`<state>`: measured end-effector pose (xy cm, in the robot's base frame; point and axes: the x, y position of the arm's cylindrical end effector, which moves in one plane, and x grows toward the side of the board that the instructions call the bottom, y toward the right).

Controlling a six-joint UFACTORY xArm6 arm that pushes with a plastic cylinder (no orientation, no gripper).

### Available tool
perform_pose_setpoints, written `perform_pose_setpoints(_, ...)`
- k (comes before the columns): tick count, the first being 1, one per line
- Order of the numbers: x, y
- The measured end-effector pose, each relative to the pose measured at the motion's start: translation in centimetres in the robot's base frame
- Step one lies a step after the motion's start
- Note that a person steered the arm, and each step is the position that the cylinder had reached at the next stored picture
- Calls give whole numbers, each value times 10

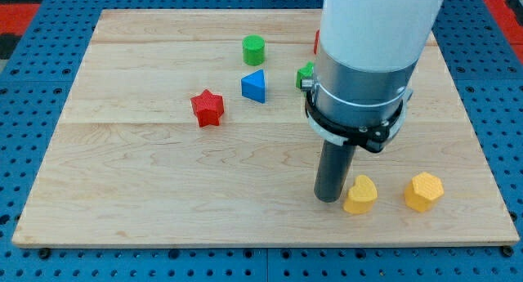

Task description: Slide yellow heart closer to the yellow hexagon

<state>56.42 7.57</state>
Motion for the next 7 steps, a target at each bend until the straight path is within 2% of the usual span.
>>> perform_pose_setpoints(1, 13, 2)
perform_pose_setpoints(7, 14, 38)
